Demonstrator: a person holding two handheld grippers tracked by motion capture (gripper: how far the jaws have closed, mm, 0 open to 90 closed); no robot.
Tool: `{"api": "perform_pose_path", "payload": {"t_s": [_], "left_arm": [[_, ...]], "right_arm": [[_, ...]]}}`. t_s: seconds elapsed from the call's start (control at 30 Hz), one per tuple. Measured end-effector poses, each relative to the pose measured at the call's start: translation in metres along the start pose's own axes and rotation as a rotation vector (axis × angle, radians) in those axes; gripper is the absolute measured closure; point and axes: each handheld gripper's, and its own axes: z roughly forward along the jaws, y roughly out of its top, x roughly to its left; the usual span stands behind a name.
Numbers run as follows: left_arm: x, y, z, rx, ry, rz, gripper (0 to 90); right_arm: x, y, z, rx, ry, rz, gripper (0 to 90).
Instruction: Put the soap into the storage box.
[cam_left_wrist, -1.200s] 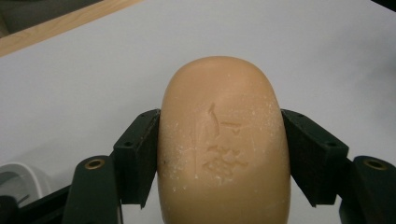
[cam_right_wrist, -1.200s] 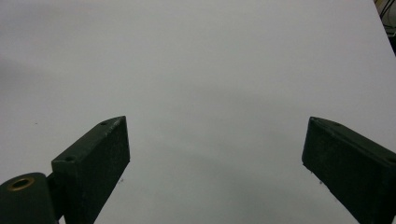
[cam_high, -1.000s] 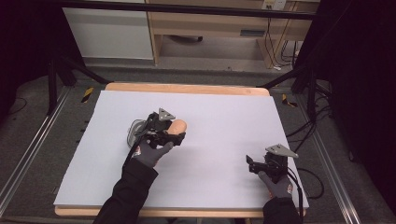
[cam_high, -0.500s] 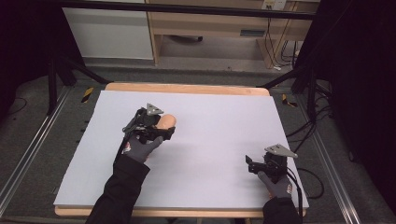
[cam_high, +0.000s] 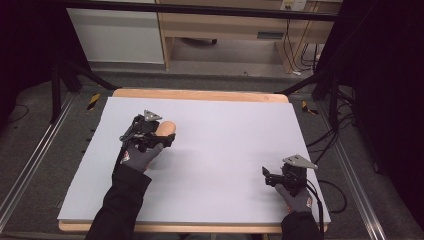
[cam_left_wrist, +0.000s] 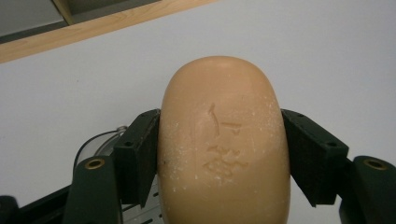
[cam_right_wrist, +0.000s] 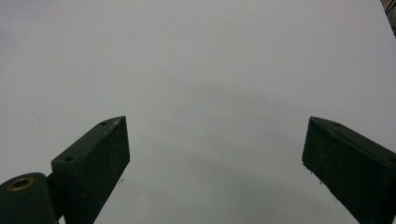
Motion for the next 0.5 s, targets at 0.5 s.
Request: {"api": "perform_pose_path", "payload": {"t_s": [0.5], "left_arm": [[0.027, -0.010, 0.005, 0.023, 0.043, -0.057, 32.0]], "right_arm": [[0.000, 0.000, 0.000, 0.002, -0.002, 0.001, 7.6]]}}
